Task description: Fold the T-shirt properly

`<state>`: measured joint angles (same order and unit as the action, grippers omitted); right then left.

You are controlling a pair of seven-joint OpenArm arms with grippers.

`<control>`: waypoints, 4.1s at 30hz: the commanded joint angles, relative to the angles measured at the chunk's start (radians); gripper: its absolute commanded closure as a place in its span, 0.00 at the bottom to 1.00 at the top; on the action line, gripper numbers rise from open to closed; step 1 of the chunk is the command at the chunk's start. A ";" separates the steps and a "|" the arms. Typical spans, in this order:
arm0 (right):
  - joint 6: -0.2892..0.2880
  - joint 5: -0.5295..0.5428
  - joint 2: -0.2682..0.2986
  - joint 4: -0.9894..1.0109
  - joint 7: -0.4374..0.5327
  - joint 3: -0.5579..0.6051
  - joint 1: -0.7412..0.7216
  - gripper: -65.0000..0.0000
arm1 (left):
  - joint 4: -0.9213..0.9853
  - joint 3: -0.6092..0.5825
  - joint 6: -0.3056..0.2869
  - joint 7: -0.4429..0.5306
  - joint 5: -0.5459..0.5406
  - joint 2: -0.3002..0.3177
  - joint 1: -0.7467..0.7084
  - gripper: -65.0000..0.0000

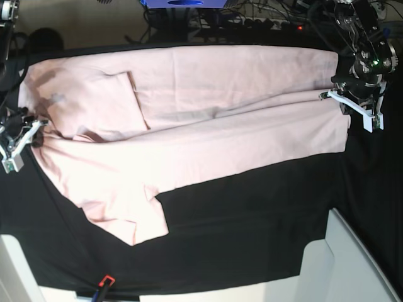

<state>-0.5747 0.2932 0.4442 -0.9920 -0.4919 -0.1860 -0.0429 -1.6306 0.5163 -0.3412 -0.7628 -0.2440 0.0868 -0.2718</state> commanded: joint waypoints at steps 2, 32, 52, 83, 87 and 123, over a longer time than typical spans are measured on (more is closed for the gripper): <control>0.005 0.011 -0.002 -0.034 -0.017 -0.042 -0.007 1.00 | 0.002 0.005 0.004 0.022 0.001 0.014 -0.005 1.00; 0.000 0.005 -0.049 -0.144 -0.376 -0.056 -0.295 0.35 | -0.029 0.044 0.008 -0.051 0.001 0.075 0.039 0.54; 0.006 0.005 -0.012 0.720 0.235 0.271 -0.572 0.35 | -0.027 0.132 0.006 -0.067 -0.001 0.090 0.042 0.55; 0.006 0.005 -0.049 0.721 0.235 0.297 -0.546 1.00 | 0.072 0.121 0.006 -0.068 0.001 0.109 0.124 0.54; 0.006 0.005 -0.049 0.721 0.235 0.297 -0.546 1.00 | 0.123 0.121 0.006 -0.068 0.001 0.113 0.202 0.40; 0.006 0.005 -0.046 0.689 0.230 0.299 -0.513 1.00 | 0.955 0.057 0.006 0.076 0.280 0.210 0.673 0.32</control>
<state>-0.5648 0.2932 0.3840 -0.2909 -0.2630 0.1139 -0.5343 -0.6746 0.5743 -0.3351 -0.6743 0.0418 0.2920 0.3923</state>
